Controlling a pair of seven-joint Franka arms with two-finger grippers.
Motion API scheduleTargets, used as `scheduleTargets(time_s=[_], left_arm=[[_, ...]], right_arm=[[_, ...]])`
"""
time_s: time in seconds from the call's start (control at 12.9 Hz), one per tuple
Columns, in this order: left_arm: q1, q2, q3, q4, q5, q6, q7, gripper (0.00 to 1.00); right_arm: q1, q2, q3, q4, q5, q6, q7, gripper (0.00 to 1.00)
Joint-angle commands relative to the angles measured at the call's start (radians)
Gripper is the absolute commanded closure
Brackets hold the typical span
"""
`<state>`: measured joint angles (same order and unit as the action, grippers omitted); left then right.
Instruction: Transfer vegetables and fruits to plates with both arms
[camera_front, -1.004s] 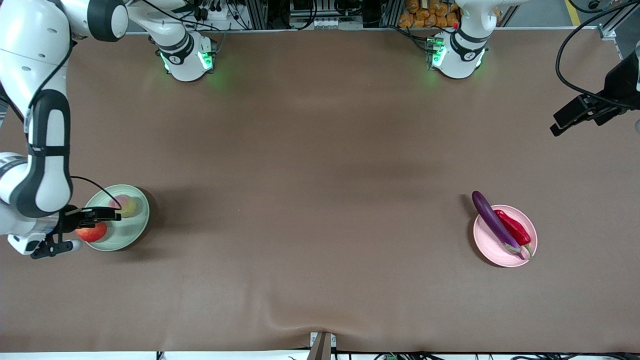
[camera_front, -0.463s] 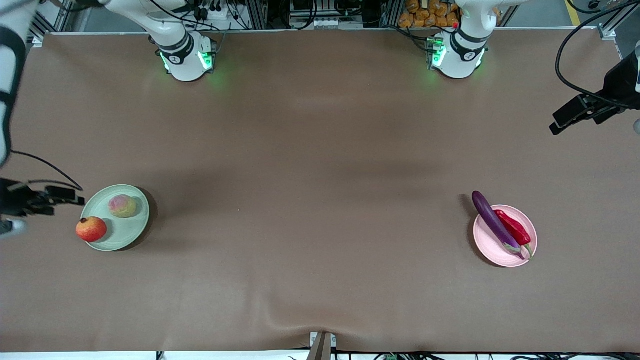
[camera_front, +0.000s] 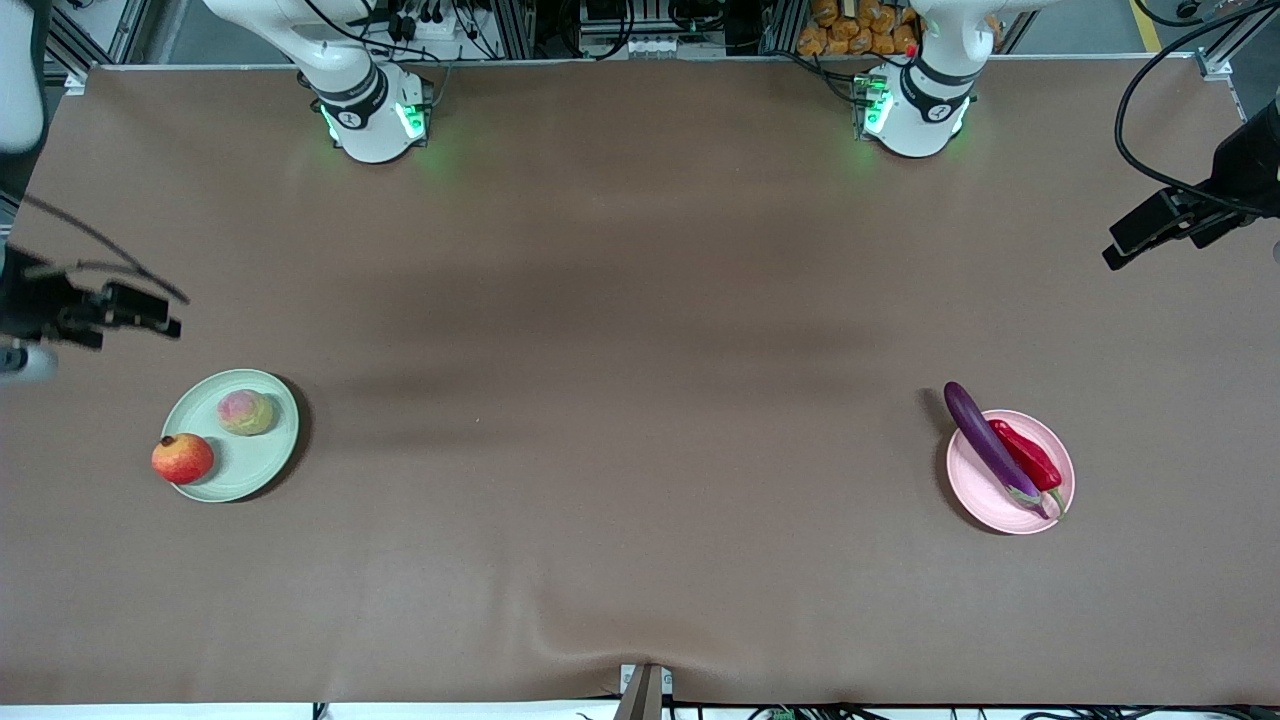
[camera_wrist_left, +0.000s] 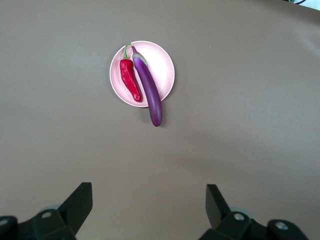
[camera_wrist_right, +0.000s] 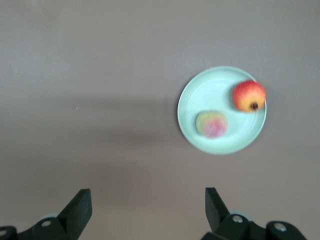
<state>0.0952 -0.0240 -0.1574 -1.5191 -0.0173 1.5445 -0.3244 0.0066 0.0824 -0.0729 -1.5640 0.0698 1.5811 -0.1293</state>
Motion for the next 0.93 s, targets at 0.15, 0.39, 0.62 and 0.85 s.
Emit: scheduleTargets(time_s=[0.15,0.39,0.62,0.85], left_arm=[[0.006,0.012,-0.002,0.036,-0.006,-0.012,0.031,0.0],[0.008,0.012,-0.001,0.037,-0.009,-0.012,0.033,0.0],[0.004,0.012,-0.002,0.036,-0.015,-0.014,0.045,0.0],[0.006,0.01,-0.001,0.036,-0.015,-0.012,0.051,0.0]], right_arm=[[-0.043,-0.136,0.058,-0.059,-0.082,-0.117,0.132,0.0],[-0.043,-0.135,0.054,-0.025,-0.082,-0.165,0.157,0.0],[-0.042,-0.13,0.054,-0.024,-0.081,-0.173,0.18,0.0],[-0.042,-0.124,0.054,-0.022,-0.07,-0.161,0.177,0.0]])
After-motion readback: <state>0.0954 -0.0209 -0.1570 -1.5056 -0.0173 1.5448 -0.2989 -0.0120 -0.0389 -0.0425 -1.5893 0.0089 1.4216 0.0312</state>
